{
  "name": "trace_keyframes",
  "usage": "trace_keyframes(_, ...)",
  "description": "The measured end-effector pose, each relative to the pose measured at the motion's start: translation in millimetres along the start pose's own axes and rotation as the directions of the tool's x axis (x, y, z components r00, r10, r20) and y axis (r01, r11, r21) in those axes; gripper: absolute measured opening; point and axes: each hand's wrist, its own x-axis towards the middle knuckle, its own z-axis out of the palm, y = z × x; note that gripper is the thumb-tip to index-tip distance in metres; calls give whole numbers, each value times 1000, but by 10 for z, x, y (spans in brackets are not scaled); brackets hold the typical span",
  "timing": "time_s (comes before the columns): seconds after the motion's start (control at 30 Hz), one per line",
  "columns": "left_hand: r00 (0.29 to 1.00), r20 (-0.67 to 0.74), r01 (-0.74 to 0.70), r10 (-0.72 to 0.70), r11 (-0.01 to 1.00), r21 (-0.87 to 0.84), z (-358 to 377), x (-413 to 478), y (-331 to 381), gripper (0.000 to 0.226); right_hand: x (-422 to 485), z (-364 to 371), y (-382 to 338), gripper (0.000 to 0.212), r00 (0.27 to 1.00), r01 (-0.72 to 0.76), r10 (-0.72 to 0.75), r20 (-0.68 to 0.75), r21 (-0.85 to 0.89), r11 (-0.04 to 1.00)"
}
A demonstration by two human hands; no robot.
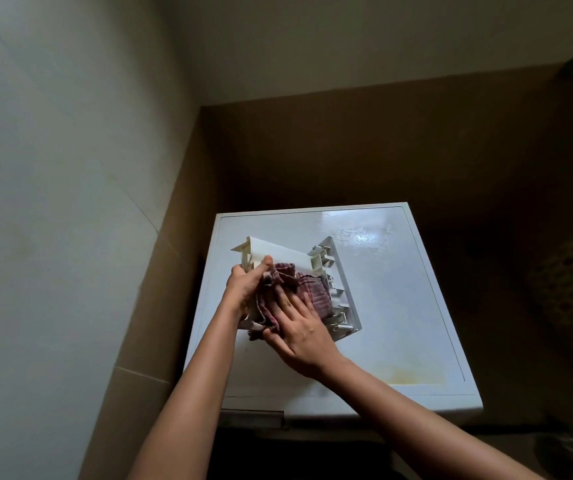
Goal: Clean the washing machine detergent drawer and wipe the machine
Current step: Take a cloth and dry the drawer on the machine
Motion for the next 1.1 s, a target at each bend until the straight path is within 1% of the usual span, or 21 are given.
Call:
trace_keyframes(0.07, 1000, 28, 2, -1, 999, -46, -45, 7, -36, 99, -107, 90, 144, 70, 995, -97, 98, 12, -57, 994)
trace_keyframes(0.1, 998, 55, 3, 1, 998, -68, -65, -15, -28, 94, -151, 132, 202, 69, 988, -151, 152, 4, -72, 986)
trace_keyframes(0.2, 996, 87, -18, 23, 998, -62, -87, -101, 44, 66, -191, 139, 281, 64, 962, -273, 271, -46, -49, 961)
trace_keyframes(0.23, 996, 88, -24, 30, 998, -63, -91, -87, 32, 64, -152, 116, 252, 63, 955, -294, 293, -57, -26, 955)
trace_keyframes(0.3, 996, 88, -28, 33, 998, -60, -72, -89, 20, 79, -6, 68, 179, 66, 952, -297, 299, -69, 40, 954)
trace_keyframes(0.33, 996, 83, -29, 32, 999, -33, -59, -91, 4, 86, 90, 42, 137, 68, 952, -291, 297, -69, 91, 952)
trace_keyframes(0.37, 995, 81, -52, 51, 999, 10, -43, -94, -5, 88, 201, 7, 105, 69, 951, -287, 299, -76, 140, 948)
trace_keyframes(0.47, 989, 98, -125, 110, 978, 168, 3, -152, 16, 81, 563, -154, 43, 63, 952, -239, 286, -113, 311, 920)
trace_keyframes(0.53, 987, 126, -129, 103, 967, 221, 20, -130, 19, 78, 728, -209, 63, 60, 964, -178, 240, -119, 385, 906)
trace_keyframes(0.6, 986, 139, -130, 96, 958, 257, 17, -78, 2, 72, 803, -225, 142, 60, 976, -154, 200, -89, 368, 917)
trace_keyframes(0.67, 983, 142, -154, 118, 949, 274, 13, -79, 5, 64, 801, -201, 252, 65, 979, -173, 195, -53, 276, 945)
trace_keyframes(0.7, 982, 137, -166, 133, 949, 268, 14, -88, 9, 67, 789, -178, 317, 66, 976, -202, 216, -34, 236, 951)
trace_keyframes(0.77, 982, 122, -171, 144, 953, 250, 16, -112, 10, 75, 758, -158, 462, 60, 951, -303, 310, -3, 202, 931)
trace_keyframes(0.83, 983, 110, -170, 149, 961, 217, 22, -135, -5, 80, 704, -170, 638, 50, 908, -409, 418, -14, 183, 894)
trace_keyframes(0.9, 982, 102, -176, 158, 963, 206, 46, -144, -9, 83, 650, -212, 771, 44, 880, -470, 475, 5, 155, 869)
trace_keyframes(0.93, 980, 106, -188, 169, 959, 211, 69, -146, 1, 80, 634, -224, 815, 43, 869, -491, 495, 10, 141, 860)
trace_keyframes(1.0, 973, 117, -220, 196, 946, 240, 106, -143, 42, 72, 641, -264, 823, 42, 832, -548, 556, -3, 162, 821)
trace_keyframes(1.07, 965, 138, -254, 223, 929, 271, 119, -129, 83, 78, 706, -317, 781, 43, 800, -584, 600, 10, 246, 774)
trace_keyframes(1.1, 961, 148, -269, 235, 919, 288, 120, -117, 97, 82, 761, -347, 754, 43, 808, -569, 588, 35, 308, 763)
